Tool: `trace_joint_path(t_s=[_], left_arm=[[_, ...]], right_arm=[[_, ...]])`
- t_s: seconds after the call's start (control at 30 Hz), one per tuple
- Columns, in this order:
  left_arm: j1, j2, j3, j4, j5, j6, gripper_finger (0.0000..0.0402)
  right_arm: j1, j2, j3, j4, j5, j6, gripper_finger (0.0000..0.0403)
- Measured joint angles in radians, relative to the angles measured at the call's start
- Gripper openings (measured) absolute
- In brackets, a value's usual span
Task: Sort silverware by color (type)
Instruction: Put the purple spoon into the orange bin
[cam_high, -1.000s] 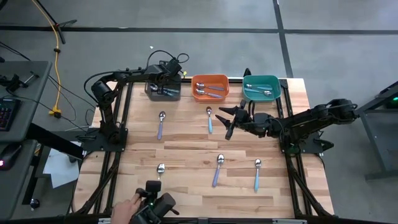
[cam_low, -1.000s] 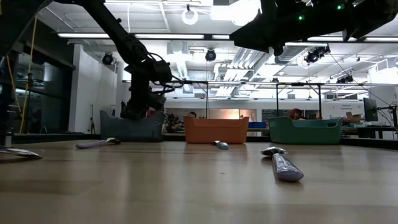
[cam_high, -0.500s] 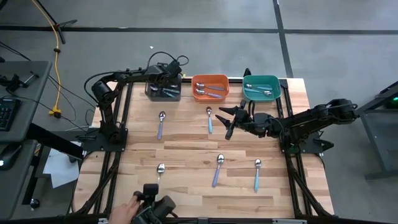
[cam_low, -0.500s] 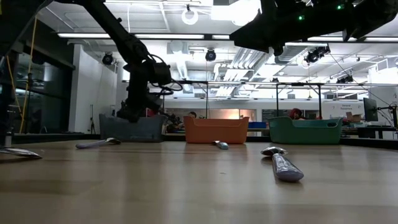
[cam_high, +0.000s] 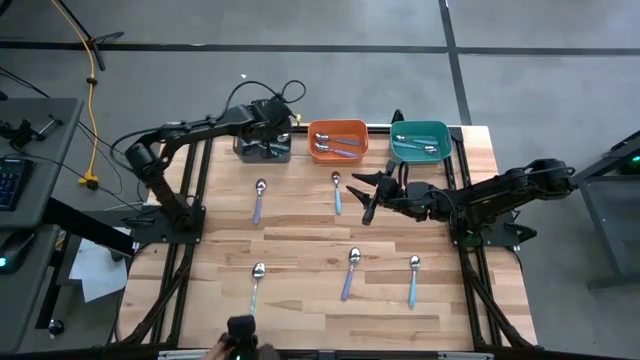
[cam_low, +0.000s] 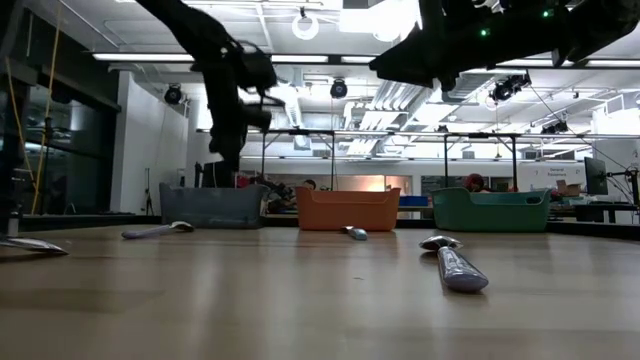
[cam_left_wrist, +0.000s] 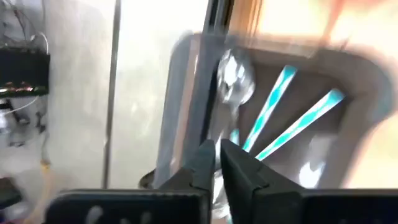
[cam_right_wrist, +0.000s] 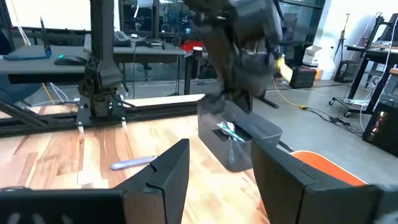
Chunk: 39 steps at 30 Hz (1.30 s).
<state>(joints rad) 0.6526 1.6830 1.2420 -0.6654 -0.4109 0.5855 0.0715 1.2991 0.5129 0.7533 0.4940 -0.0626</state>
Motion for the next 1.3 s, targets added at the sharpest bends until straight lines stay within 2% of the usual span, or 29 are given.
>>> trace_joint_path(t_s=[0.17,0.33,0.53,0.63,0.77,0.93,1.13,1.3], left_arm=[[-0.093,-0.165,-0.149,0.151,0.029,-0.112,0.0005],[-0.222,-0.326,-0.361,0.380,0.044,-0.266,0.0005],[-0.417,-0.436,-0.606,0.719,0.043,-0.391,0.0001],[-0.498,-0.441,-0.698,0.903,0.043,-0.430,0.0001],[-0.583,-0.431,-0.776,1.065,0.043,-0.498,0.0001],[-0.659,-0.417,-0.808,1.099,0.043,-0.576,0.0001],[-0.712,-0.413,-0.821,1.113,0.041,-0.618,0.0001],[-0.722,-0.413,-0.821,1.131,0.041,-0.619,0.0001]], right_arm=[[0.000,0.000,0.000,-0.041,0.000,-0.001,0.0141],[0.000,0.000,0.029,-0.127,0.000,0.012,0.0088],[0.021,0.000,0.163,-0.484,0.000,0.067,0.0017],[0.053,0.003,0.217,-0.634,-0.001,0.085,0.0003],[0.109,0.003,0.252,-0.769,-0.041,0.091,0.0012],[0.183,0.004,0.257,-0.855,-0.087,0.165,0.0037],[0.264,0.013,0.257,-0.896,-0.163,0.236,0.0090],[0.306,0.076,0.259,-0.865,-0.221,0.230,0.0145]])
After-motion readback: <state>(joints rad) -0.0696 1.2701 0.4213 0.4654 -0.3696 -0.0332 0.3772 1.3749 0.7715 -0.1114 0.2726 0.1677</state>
